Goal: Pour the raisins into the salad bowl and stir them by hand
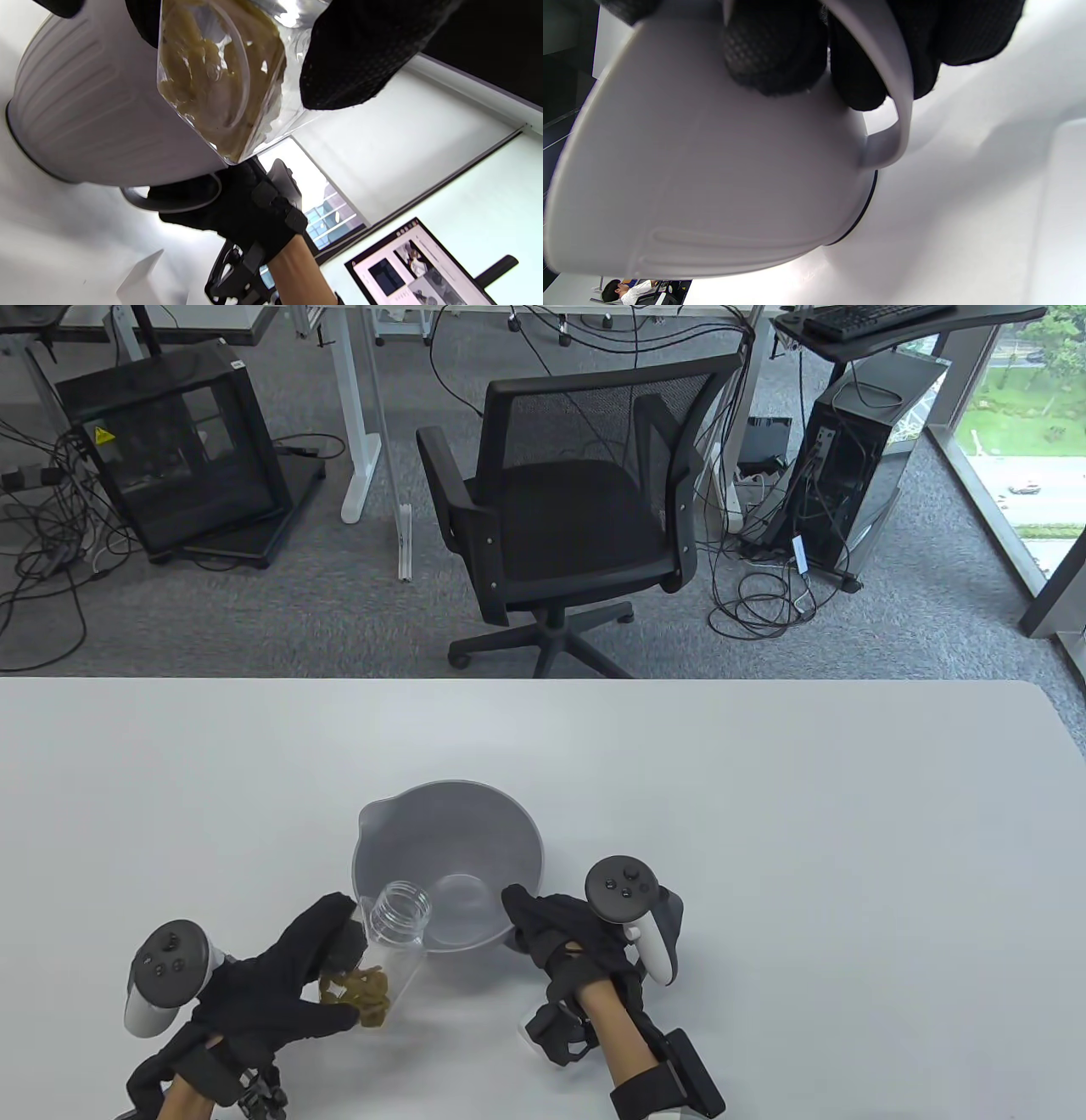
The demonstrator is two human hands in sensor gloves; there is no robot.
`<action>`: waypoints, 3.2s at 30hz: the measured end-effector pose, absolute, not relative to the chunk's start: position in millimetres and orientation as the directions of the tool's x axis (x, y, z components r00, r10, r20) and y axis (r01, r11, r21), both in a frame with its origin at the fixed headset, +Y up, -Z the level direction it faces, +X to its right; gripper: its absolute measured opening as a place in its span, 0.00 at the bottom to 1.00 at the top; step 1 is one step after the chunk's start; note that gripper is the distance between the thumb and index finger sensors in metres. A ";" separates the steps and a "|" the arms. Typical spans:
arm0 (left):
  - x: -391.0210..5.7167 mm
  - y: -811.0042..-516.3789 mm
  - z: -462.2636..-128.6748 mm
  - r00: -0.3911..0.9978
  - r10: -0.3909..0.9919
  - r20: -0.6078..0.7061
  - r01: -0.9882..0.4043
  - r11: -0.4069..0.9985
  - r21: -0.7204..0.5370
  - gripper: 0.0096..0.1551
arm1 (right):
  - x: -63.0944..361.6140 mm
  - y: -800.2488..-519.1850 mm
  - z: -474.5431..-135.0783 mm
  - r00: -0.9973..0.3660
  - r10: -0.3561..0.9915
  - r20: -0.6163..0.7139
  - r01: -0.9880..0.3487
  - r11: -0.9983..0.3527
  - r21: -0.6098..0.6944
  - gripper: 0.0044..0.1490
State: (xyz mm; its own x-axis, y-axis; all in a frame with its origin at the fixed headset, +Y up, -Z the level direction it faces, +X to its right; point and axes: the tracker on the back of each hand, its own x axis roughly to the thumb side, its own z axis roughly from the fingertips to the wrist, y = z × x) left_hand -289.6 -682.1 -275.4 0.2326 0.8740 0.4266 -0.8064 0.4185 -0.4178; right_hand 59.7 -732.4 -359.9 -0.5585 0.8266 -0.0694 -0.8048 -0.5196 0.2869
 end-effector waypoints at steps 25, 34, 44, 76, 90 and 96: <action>-248.3 -652.2 -332.4 0.710 0.588 0.388 -0.633 0.774 -0.014 0.62 | 59.8 -733.1 -360.0 -0.560 0.825 -0.069 -0.805 -0.524 0.278 0.39; -216.1 -622.6 -326.0 0.798 0.361 0.482 -0.408 0.913 -0.008 0.58 | 59.8 -733.3 -360.2 -0.561 0.825 -0.069 -0.805 -0.524 0.279 0.39; -174.2 -609.9 -352.6 0.886 0.201 0.419 -0.149 0.977 -0.153 0.60 | 59.8 -733.4 -360.4 -0.558 0.827 -0.071 -0.806 -0.520 0.282 0.40; -244.1 -627.2 -326.8 0.757 0.575 0.311 -0.591 0.805 -0.052 0.50 | 60.2 -733.7 -361.8 -0.560 0.826 -0.068 -0.804 -0.522 0.285 0.40; -357.0 -760.9 -316.8 0.808 0.581 -0.098 -0.589 0.791 -0.166 0.57 | 60.1 -734.0 -362.5 -0.561 0.825 -0.069 -0.804 -0.524 0.280 0.40; -389.7 -781.9 -309.6 0.740 0.642 -0.202 -0.670 0.730 -0.135 0.58 | 60.3 -733.8 -362.9 -0.569 0.820 -0.066 -0.799 -0.532 0.280 0.39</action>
